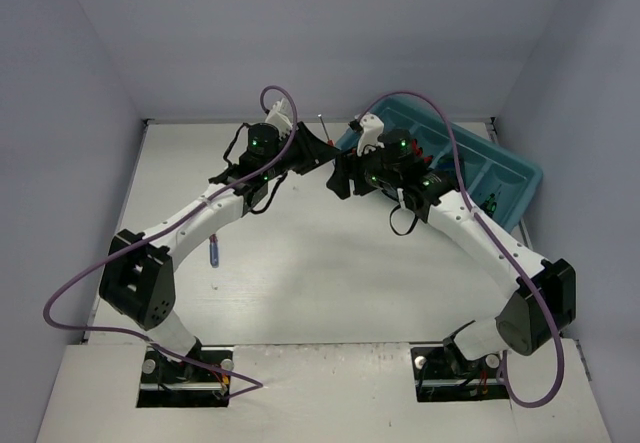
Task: Sort the tools into containers
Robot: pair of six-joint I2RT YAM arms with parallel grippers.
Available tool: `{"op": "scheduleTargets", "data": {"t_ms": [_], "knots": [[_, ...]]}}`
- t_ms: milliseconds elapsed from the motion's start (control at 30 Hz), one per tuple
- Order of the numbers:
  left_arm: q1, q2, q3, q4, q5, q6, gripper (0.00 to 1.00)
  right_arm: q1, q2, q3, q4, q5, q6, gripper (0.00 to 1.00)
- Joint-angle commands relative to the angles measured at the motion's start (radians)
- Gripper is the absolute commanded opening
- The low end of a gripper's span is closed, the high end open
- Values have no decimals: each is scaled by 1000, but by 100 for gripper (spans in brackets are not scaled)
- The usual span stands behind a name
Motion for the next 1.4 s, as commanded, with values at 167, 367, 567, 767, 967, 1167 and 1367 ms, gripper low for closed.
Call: {"op": "scheduleTargets", "data": {"t_ms": [167, 367, 567, 767, 967, 1167, 1367], "knots": [[0, -83, 10, 100, 44, -24, 0, 3, 27, 64, 69, 41, -34, 55], [-1, -88, 5, 100, 53, -25, 0, 11, 71, 94, 70, 13, -45, 30], [4, -99, -23, 99, 42, -15, 11, 7, 100, 121, 73, 73, -34, 2], [63, -173, -114, -15, -68, 48, 49, -66, 187, 164, 73, 195, 71, 0], [114, -301, -74, -529, -358, 303, 63, -216, 355, 277, 72, 246, 244, 0], [148, -423, -117, -793, -567, 422, 69, -309, 589, 479, 70, 311, 336, 12], [219, -483, -284, -817, -545, 384, 70, -337, 750, 669, 69, 267, 351, 45]]}}
